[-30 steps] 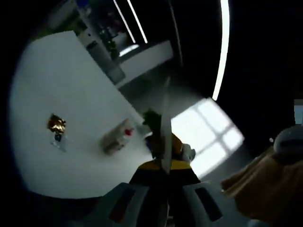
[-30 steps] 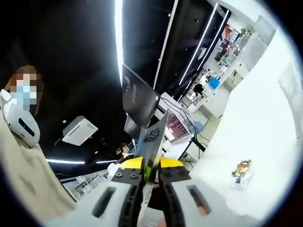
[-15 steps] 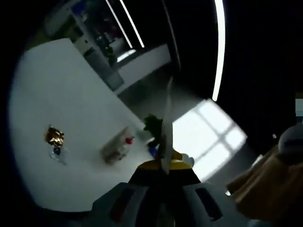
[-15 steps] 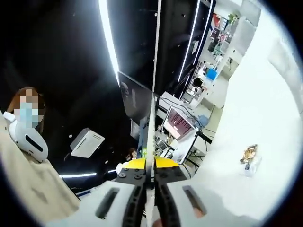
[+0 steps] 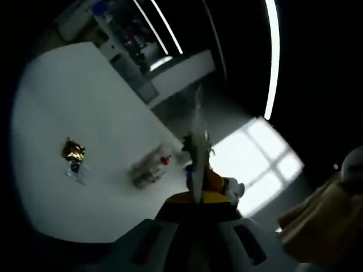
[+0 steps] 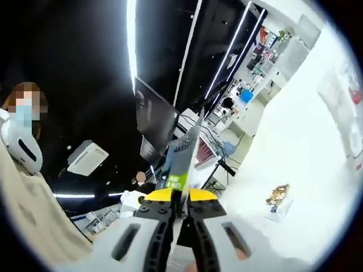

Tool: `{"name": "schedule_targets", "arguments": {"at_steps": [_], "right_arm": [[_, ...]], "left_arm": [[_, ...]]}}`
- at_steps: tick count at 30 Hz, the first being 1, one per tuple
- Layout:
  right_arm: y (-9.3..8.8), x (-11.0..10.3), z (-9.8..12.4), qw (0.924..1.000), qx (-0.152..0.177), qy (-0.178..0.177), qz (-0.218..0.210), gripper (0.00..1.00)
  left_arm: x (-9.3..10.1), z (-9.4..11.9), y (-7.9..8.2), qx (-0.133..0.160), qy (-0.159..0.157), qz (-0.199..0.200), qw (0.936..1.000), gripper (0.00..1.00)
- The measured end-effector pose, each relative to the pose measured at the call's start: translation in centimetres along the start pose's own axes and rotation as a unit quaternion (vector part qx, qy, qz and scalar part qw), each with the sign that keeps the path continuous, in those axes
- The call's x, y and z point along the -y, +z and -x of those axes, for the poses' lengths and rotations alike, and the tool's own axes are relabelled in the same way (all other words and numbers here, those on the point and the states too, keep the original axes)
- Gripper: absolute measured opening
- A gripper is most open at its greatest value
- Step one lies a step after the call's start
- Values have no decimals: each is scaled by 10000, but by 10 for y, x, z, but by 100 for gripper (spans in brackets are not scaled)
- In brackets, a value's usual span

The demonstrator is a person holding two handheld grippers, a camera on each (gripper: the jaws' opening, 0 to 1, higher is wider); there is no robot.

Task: Arrange the skincare products in the storage area until every visible bottle or jar stands upright without overlapping.

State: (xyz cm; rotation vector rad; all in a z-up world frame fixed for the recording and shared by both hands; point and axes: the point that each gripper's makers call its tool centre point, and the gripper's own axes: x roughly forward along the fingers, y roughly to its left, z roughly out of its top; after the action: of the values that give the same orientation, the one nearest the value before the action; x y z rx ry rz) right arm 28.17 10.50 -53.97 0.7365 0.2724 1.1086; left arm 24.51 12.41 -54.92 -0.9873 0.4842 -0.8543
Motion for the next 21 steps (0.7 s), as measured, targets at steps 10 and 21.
{"name": "schedule_targets", "arguments": {"at_steps": [10,21], "right_arm": [[-5,20,8,9987,-300,-330,247,43],[-22,32,17,9923,-843,-651,628,67]], "left_arm": [[-9,-8,4,77,37,262,9996,0],[-29,-15,6,-31,214,423,9989,0]]}}
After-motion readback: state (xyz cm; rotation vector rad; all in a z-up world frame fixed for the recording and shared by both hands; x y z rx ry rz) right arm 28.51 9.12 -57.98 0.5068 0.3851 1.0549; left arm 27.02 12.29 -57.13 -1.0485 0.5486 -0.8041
